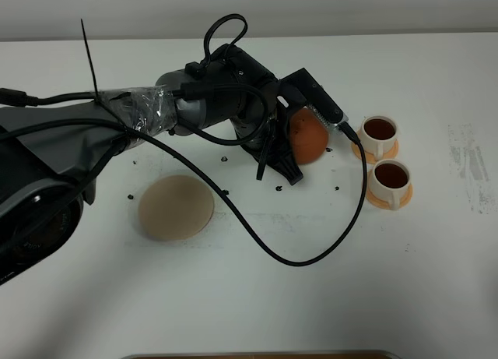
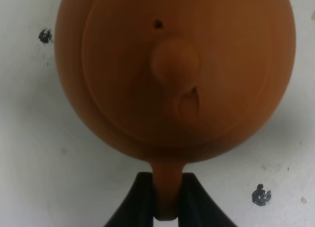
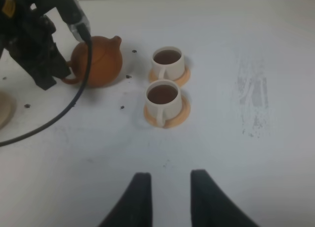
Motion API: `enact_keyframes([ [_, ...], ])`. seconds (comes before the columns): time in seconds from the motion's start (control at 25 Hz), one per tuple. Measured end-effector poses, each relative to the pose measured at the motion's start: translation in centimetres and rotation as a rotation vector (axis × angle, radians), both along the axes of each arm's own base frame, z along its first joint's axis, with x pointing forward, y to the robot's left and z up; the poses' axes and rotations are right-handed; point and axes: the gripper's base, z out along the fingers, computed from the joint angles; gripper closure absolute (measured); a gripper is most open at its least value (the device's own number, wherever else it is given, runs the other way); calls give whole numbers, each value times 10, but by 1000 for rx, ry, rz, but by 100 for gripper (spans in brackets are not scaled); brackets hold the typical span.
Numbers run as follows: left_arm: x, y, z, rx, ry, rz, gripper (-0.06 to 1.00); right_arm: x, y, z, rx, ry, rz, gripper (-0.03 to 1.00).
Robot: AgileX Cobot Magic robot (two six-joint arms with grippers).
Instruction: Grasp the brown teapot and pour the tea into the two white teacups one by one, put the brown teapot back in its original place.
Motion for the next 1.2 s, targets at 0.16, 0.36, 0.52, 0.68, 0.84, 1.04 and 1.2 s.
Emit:
enact_keyframes([
  [0.16, 0, 1, 4, 1, -2, 1, 82, 0, 0, 0, 0, 0, 0, 74],
  [0.36, -12, 11, 32, -7, -13, 5, 82, 0, 0, 0, 1, 0, 0, 74],
  [0.52, -31, 35, 59, -27, -22, 38, 82, 0, 0, 0, 1, -1, 0, 74],
  [0.68, -50, 75, 70, -40, 12, 154, 82, 0, 0, 0, 1, -1, 0, 74],
  [0.84, -72, 112, 73, -46, 56, 273, 82, 0, 0, 0, 1, -1, 0, 74],
  [1.04, -103, 136, 71, -44, 90, 316, 82, 0, 0, 0, 0, -1, 0, 74],
  [1.2, -117, 149, 68, -59, 109, 368, 82, 0, 0, 0, 0, -1, 0, 74],
])
